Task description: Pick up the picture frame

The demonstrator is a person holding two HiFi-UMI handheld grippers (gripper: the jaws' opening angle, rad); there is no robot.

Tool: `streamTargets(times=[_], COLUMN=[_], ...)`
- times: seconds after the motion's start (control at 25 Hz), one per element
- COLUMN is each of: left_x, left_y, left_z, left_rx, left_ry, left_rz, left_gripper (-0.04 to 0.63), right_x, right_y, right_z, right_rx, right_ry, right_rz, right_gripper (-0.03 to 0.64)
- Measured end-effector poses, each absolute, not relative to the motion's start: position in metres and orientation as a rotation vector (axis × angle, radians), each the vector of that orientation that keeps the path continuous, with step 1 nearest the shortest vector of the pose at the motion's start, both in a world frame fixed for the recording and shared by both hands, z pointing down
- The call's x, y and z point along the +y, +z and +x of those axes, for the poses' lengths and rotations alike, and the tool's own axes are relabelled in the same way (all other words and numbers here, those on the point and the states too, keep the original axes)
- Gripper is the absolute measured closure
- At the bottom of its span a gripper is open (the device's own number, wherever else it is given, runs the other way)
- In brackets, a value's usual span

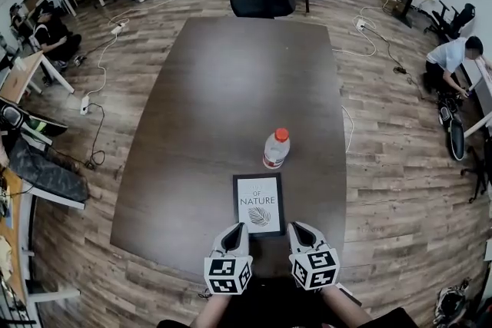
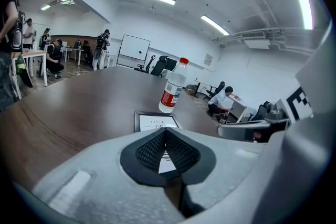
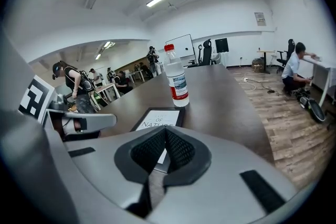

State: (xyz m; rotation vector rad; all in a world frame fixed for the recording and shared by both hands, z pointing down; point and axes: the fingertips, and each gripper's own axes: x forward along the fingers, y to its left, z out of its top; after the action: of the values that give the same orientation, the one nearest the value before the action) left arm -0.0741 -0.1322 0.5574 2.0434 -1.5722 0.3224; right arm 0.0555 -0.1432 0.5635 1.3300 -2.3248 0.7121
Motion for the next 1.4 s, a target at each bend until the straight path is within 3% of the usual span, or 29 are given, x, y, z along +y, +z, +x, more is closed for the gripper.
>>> streamTargets(times=[0.28,0.32,0.4,0.6,1.4], left_x=[-0.141,-0.143,-0.146,-0.155,-0.188], left_y=[0.567,0.569,0.573,0.581,0.628], left_z=[-0.077,-0.078,-0.079,-0.088,-0.103], left_rx=[-1.480,-1.470,-1.443,-1.438,-1.389], left_ry=[0.301,0.308,0.325,0.359,0.516], left_rz=[2.041,2.038,2.026,1.983,1.774], left_gripper=[0.580,0.568,0.503,0.407,0.404], right_x=[-0.159,-0.162,-0.166,-0.175,-0.208], right_y=[0.574,0.575,0.576,0.584,0.641], right_z=[0.055,0.053,0.047,0.040,0.036], right_rx=[-2.271,-2.270,-2.280,-2.235,-2.004], right_ry=[0.750,0.756,0.774,0.773,0.875], right_rz=[1.366,1.360,1.341,1.355,1.342], right_gripper=[0.609,0.596,0.509,0.503,0.514])
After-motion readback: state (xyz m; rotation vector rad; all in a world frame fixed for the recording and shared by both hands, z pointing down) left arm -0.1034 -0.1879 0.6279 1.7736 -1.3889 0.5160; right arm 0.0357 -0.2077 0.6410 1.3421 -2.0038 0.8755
